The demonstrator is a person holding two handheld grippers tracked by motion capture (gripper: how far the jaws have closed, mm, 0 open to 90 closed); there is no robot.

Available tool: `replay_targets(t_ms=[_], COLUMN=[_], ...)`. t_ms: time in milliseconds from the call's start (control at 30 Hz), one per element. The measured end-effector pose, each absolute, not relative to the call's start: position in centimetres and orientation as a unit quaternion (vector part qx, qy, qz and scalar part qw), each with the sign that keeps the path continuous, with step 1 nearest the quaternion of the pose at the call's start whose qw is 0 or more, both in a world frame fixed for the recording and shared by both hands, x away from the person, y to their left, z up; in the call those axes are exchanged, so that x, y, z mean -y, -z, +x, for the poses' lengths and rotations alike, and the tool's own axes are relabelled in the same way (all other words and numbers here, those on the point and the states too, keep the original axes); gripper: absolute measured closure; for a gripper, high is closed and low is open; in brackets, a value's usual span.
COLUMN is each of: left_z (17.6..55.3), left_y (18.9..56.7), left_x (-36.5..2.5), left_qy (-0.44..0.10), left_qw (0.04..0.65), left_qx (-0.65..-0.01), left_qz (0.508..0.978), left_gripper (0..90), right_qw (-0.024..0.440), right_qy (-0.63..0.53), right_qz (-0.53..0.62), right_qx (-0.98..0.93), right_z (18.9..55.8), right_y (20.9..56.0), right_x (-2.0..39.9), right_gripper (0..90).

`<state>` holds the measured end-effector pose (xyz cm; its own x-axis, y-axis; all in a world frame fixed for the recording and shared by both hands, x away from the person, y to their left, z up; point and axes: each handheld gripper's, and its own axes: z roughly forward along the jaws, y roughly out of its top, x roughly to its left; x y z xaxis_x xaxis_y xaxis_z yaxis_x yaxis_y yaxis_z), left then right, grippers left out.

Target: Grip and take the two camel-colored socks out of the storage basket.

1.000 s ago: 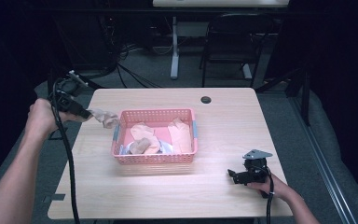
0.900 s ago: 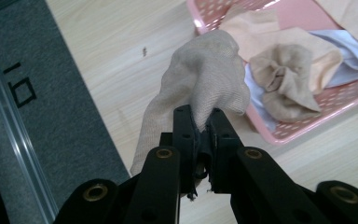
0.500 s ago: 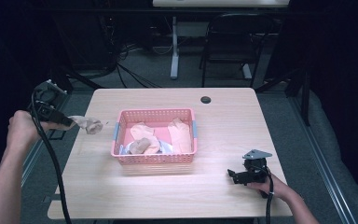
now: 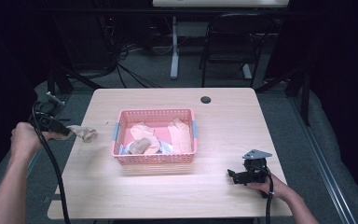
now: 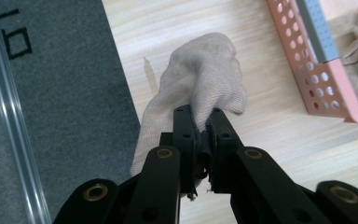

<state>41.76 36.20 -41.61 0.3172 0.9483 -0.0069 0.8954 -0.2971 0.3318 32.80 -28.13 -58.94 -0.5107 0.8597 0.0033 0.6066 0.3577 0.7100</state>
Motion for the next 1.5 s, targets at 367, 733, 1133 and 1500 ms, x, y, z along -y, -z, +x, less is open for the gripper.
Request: replay_targets(t_ms=[367, 733, 1133, 1500], left_z=[42.0, 41.9, 41.9, 42.5], left_y=[47.3, 52.2, 51.0, 46.1], left_x=[-36.1, -34.9, -34.2, -32.9], left_qy=[-0.061, -0.014, 0.004, -0.011], left_qw=[0.121, 0.108, 0.106, 0.149], left_qx=[-0.590, -0.590, -0.580, -0.571], left_qz=[0.796, 0.800, 0.808, 0.807], left_gripper=[83.6, 81.9, 26.1, 2.1], right_qw=[0.189, 0.189, 0.190, 0.190], right_qy=[-0.335, -0.335, -0.335, -0.335], right_qz=[0.457, 0.457, 0.458, 0.458], right_qx=[-0.802, -0.802, -0.801, -0.801], right_z=[32.8, 32.8, 32.8, 32.8], right_y=[58.9, 58.9, 58.9, 58.9], right_x=[28.1, 28.1, 28.1, 28.1], right_gripper=[0.0, 0.0, 0.0, 0.0])
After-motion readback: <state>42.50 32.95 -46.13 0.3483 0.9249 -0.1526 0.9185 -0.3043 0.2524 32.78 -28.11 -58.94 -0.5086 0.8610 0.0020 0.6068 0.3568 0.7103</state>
